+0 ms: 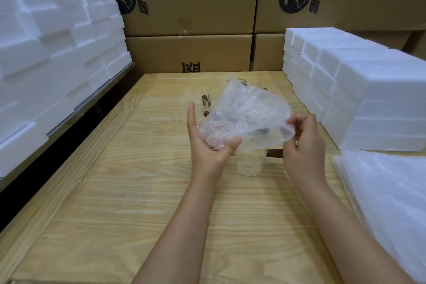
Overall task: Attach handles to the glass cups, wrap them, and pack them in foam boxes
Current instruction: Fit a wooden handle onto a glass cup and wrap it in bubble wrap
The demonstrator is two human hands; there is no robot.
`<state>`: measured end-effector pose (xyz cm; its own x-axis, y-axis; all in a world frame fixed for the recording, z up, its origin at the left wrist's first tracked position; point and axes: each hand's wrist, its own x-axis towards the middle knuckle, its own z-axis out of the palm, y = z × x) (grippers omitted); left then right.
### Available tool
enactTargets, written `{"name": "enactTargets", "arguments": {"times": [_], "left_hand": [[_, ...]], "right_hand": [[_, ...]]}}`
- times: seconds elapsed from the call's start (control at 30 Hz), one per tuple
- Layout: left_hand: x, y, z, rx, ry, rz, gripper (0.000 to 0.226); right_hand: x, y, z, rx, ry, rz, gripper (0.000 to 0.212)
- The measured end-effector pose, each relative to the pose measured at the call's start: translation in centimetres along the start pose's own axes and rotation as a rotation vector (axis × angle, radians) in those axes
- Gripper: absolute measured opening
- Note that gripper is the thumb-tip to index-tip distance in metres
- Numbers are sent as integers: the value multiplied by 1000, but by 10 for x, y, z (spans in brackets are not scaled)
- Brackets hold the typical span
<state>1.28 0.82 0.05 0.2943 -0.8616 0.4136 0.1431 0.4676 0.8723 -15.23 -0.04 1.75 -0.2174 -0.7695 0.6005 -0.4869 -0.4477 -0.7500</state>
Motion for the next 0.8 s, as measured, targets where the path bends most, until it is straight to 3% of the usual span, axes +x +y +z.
{"name": "enactTargets", "arguments": {"times": [0.07,0.13,0.2,0.27,0.4,0.57,0.8], "left_hand": [[-1,1,0,153,29,65,65],[0,2,1,328,172,128,32],[1,4,3,343,294,118,21],[4,5,3,314,346,132,21],[7,6,1,346,395,177,21],[9,4,-2,379,450,167,23],[12,2,-1,416,473,206,26]], "right_hand": [[1,2,-2,22,-11,18,22],[0,4,-3,32,-51,25,20],[-2,5,-5,43,-117,59,31],[-3,7,-7,47,-193,140,42],[-1,15,-14,-94,-391,230,9],[-3,18,-19,-88,-568,318,6],[6,14,-37,79,-516,262,10]]}}
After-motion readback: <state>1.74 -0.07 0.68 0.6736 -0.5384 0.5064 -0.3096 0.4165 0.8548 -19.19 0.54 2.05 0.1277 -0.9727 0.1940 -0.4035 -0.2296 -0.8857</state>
